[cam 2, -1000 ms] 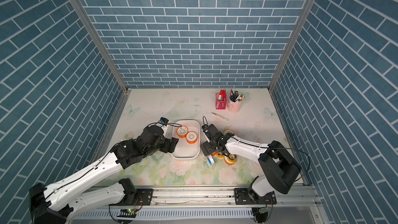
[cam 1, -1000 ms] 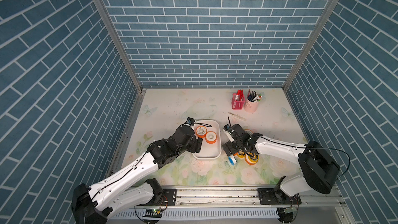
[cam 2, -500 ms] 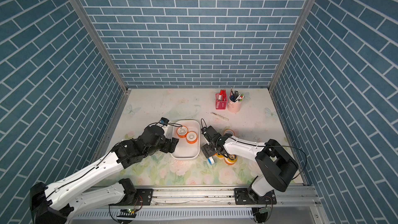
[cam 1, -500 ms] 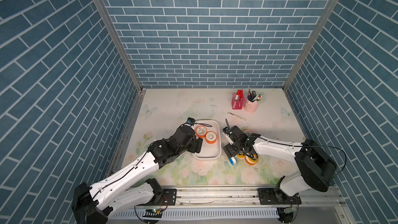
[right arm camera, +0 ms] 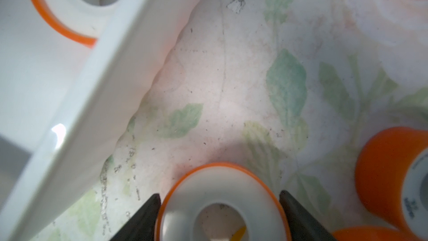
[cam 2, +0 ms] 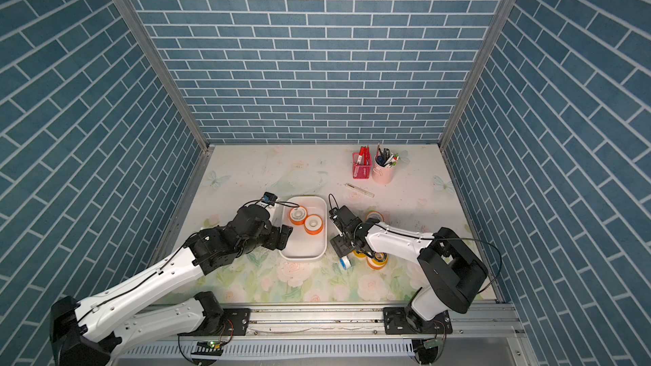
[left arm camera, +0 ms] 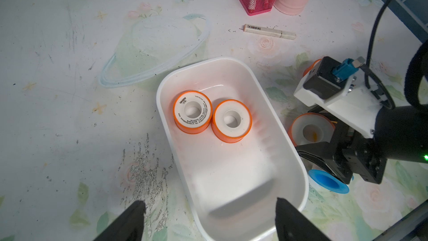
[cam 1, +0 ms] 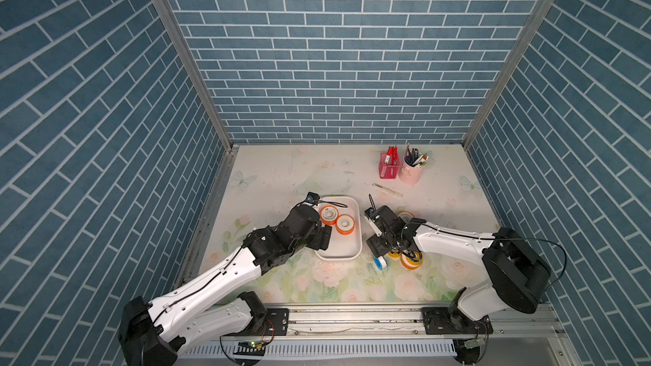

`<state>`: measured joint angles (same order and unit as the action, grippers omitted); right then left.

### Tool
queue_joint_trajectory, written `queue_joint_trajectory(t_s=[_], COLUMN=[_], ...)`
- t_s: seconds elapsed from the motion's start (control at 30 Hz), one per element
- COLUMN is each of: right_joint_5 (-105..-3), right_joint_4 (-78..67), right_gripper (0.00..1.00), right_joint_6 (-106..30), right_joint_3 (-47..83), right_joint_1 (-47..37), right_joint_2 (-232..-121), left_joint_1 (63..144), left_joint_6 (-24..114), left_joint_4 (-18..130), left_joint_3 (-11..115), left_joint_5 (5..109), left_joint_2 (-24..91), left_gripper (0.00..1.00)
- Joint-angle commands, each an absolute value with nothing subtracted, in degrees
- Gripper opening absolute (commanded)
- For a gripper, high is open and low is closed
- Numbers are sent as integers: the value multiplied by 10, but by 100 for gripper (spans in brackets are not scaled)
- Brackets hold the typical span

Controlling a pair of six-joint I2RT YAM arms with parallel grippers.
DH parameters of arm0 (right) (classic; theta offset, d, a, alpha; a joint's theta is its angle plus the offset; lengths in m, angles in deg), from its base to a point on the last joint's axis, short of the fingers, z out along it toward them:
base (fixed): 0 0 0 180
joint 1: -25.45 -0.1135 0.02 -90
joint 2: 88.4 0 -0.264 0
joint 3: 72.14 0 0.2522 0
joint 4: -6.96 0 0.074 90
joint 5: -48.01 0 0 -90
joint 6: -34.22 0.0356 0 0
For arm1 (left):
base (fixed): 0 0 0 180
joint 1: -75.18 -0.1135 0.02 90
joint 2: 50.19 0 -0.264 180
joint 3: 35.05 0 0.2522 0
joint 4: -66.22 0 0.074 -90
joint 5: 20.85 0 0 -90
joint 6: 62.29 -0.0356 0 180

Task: Put the sealing tape into the storage box
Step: Pick up the sealing tape at the center of the board.

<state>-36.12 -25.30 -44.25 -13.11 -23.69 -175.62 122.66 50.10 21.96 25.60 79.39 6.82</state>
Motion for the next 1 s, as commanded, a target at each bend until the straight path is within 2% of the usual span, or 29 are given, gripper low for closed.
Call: queue_joint_trajectory(t_s=[0.0,0.4,0.57,0.73,0.97], right_joint_5=[-347,-328,-368,-440,-439], right_joint_4=[-265,-269,-258,-235,-209], right_gripper=[74,71,70,70,69], right_joint_6=[-443,-430,-430,-419,-406], right_joint_3=[-130,-117,-86,-31,56], right_joint_1=[-241,-239,-239,-252,-301], right_joint_2=[-1757,-1673,-1645,-1687,-1797], left_joint_1=[1224,1224,1224,1224,1223], left_joint_6=[499,505,511,519,523], left_joint_4=[222,218,216,213,212], left_joint_3=[247,248,248,248,246], left_joint_5=[801,819,836,860,874], left_joint_2=[72,69,54,35,18], left_gripper=[91,91,91,91,91])
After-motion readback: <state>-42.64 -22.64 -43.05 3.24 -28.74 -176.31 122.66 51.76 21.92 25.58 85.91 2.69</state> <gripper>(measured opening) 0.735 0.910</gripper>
